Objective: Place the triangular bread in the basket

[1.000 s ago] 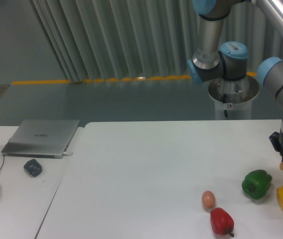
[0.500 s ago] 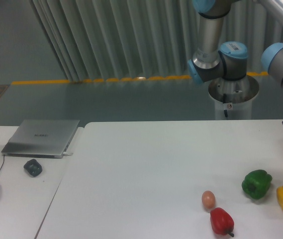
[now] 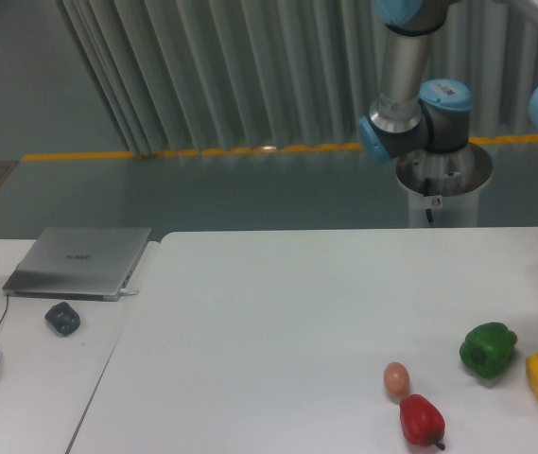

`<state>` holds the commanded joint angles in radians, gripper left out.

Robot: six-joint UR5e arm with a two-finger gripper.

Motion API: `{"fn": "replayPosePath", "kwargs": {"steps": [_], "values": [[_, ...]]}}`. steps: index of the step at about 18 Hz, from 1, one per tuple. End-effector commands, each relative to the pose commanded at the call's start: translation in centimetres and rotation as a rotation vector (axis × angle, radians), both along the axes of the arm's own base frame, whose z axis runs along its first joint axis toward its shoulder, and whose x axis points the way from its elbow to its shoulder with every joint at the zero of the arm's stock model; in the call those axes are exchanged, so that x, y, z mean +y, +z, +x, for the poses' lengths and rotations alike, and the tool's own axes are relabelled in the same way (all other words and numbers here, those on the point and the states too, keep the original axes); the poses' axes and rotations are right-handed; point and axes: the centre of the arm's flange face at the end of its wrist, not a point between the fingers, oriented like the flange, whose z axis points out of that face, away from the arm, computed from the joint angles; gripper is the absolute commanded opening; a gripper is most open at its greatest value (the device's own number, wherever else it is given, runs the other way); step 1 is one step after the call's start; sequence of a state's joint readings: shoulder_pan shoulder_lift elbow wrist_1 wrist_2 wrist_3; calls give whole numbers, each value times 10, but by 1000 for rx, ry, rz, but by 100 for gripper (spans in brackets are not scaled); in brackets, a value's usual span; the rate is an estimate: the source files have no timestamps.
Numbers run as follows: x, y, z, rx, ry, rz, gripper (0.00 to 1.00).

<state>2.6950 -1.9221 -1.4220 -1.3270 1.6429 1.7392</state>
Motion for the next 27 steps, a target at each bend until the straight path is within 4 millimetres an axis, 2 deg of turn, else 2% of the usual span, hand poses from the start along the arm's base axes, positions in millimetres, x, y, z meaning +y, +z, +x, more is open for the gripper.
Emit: {"fn": "replayPosePath", "kwargs": {"steps": [3, 6, 7, 8, 9, 12, 15, 27], "values": [[-22, -5, -19, -23, -26, 27, 25], [-33, -6, -27, -33, -85, 46, 27], [-34, -6, -27, -34, -88, 45, 34], [-35, -8, -28, -36, -88, 44, 44], [-35, -7, -28, -35, -87, 46, 48], [-38, -8, -32, -35, -75, 50, 68], [-37, -8, -33, -26, -69, 58, 100], [-30, 0, -25, -33, -58, 112, 100]]}}
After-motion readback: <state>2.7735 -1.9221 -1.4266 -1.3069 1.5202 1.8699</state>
